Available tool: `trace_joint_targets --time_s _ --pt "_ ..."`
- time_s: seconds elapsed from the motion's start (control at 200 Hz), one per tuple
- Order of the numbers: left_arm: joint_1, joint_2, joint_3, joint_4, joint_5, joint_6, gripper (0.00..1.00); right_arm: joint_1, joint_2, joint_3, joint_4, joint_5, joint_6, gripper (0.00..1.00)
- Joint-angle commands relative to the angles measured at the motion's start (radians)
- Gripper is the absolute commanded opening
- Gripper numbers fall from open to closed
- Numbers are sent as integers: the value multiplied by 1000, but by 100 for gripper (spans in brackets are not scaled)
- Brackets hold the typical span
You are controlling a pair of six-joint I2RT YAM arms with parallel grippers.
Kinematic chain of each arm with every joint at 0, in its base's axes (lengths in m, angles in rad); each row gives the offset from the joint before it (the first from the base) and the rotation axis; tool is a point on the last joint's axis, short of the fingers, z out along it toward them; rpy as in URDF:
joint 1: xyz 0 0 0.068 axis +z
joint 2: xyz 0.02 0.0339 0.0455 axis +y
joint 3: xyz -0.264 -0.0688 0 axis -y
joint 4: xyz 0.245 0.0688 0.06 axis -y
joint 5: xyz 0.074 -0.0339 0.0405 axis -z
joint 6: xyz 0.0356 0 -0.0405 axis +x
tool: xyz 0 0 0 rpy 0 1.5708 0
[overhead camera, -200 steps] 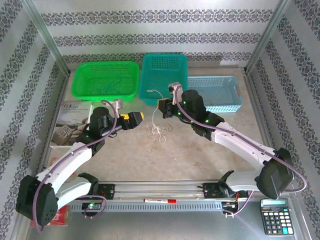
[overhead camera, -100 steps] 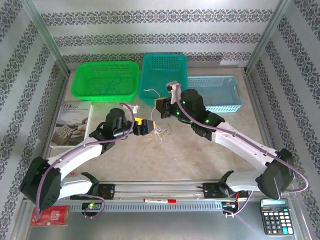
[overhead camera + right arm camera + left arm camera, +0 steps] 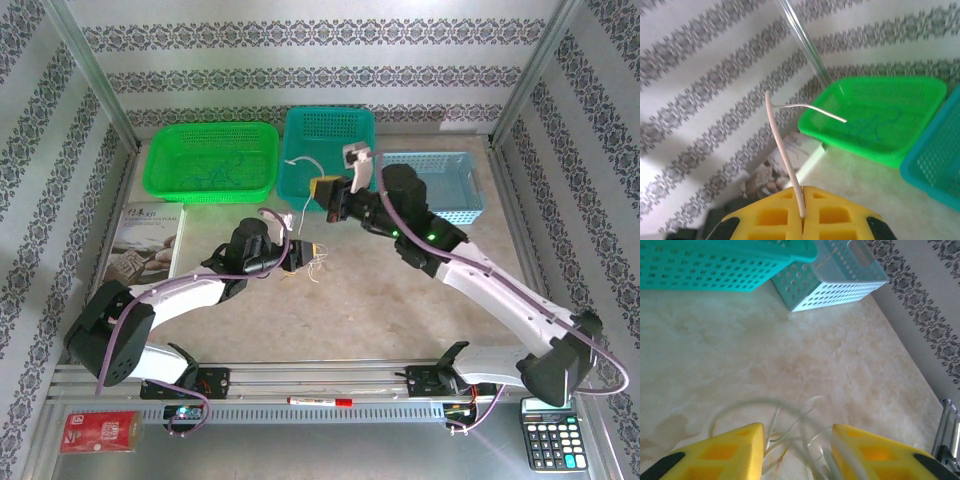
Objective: Untangle the cables
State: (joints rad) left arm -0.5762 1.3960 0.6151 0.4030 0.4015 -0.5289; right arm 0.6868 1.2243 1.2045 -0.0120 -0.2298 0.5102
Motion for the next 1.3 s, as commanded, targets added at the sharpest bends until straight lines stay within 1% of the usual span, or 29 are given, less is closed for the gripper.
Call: trace_joint_targets --time_s 0.0,0.13,0.305,0.49,0.64,0.694,0.789,0.879,1.069,1.174,1.294 --pt "-12 -21 -40 56 -24 3 40 -65 -65 81 44 -44 52 0" --pt "-11 -36 -72 54 -36 7 39 -137 -106 122 73 -56 97 0" --pt "-11 -44 -96 61 -47 6 39 -181 -146 131 72 -20 92 0" --pt "-11 -44 -102 62 -51 7 39 -243 -175 122 74 -11 107 0" --pt "-11 -52 -98 59 -45 1 43 -293 -178 114 59 -23 110 0" --pt "-11 -61 -96 58 -43 -5 47 -312 -177 101 53 -26 113 0" --pt "-11 -82 -85 50 -39 -21 58 -349 -180 67 50 -30 123 0" --pt "-12 -109 -72 36 -39 -38 73 -383 -177 37 50 -36 127 0" --pt "-11 -161 -19 -23 -59 -63 99 -455 -151 -4 53 -43 121 0" --pt "-11 -176 28 -69 -79 -60 100 -493 -120 -21 63 -35 109 0" --pt "-8 -176 87 -121 -128 -47 100 -538 -72 -33 78 -16 86 0"
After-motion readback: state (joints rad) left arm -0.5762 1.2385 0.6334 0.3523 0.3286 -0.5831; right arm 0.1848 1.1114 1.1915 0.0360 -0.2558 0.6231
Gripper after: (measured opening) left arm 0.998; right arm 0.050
